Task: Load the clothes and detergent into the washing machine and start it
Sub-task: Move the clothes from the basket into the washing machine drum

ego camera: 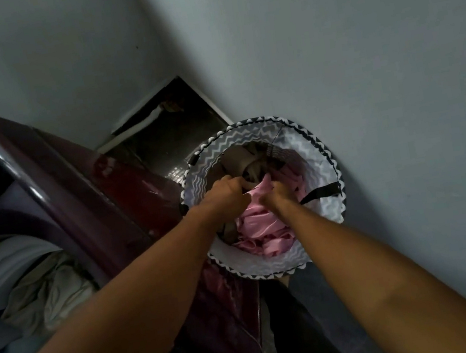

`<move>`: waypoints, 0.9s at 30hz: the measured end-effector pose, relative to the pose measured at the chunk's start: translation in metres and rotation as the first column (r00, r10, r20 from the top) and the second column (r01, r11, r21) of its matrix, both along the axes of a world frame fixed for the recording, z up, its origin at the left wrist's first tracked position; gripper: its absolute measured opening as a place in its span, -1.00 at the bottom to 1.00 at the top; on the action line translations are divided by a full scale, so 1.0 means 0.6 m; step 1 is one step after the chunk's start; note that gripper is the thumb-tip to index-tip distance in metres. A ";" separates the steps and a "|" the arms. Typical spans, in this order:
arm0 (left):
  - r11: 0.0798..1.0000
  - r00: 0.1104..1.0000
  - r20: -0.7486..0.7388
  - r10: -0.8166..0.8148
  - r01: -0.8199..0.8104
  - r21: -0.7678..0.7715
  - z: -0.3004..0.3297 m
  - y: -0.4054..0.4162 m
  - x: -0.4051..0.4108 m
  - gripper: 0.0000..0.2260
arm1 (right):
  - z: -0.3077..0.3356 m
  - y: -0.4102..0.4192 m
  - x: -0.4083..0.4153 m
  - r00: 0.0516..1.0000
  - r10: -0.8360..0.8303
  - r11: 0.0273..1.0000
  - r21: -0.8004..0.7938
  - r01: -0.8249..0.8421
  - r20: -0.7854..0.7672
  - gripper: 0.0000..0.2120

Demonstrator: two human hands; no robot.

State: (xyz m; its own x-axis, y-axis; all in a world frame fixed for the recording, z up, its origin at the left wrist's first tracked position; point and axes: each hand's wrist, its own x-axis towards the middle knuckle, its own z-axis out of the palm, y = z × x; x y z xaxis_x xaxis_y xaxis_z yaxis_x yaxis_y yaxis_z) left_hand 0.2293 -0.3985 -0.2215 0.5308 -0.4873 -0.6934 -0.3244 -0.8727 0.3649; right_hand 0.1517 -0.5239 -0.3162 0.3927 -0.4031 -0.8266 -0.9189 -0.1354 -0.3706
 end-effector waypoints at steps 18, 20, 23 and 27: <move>0.988 0.994 -0.060 -0.087 0.094 0.121 0.028 -0.012 -0.021 -0.52 | 0.064 0.018 0.041 0.964 -0.019 0.985 -0.161 0.064 0.266 -0.87; 0.991 0.997 -0.031 -0.069 0.072 0.115 0.024 -0.011 -0.016 -0.56 | 0.053 0.025 0.054 0.957 0.111 0.955 -0.294 -0.029 0.266 -0.69; 0.994 0.999 0.028 -0.039 0.035 0.104 0.025 -0.009 -0.008 -0.57 | 0.038 0.031 0.079 0.924 0.304 0.904 -0.377 -0.203 0.232 -0.44; 0.997 0.998 0.061 -0.005 0.000 0.080 0.030 -0.011 -0.003 -0.50 | 0.022 0.027 0.103 0.943 0.292 0.930 -0.277 -0.242 0.158 -0.46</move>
